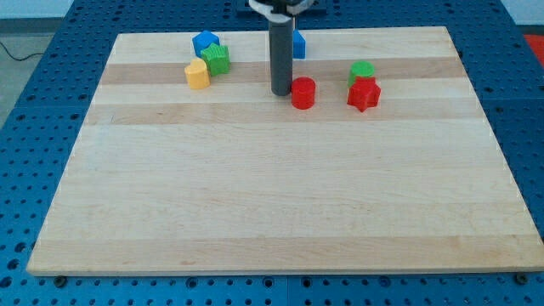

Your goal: Place the red circle diagonally below the bottom left side of the red star

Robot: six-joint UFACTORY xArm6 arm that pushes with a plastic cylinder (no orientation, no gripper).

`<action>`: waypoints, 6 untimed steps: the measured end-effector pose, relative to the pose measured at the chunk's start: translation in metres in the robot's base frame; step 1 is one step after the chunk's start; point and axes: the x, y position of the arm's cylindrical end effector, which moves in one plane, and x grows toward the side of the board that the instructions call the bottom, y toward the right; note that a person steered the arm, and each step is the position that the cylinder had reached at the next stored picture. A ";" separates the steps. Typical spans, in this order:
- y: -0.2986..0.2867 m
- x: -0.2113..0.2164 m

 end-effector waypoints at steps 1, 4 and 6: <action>0.000 -0.010; 0.053 -0.018; 0.057 0.058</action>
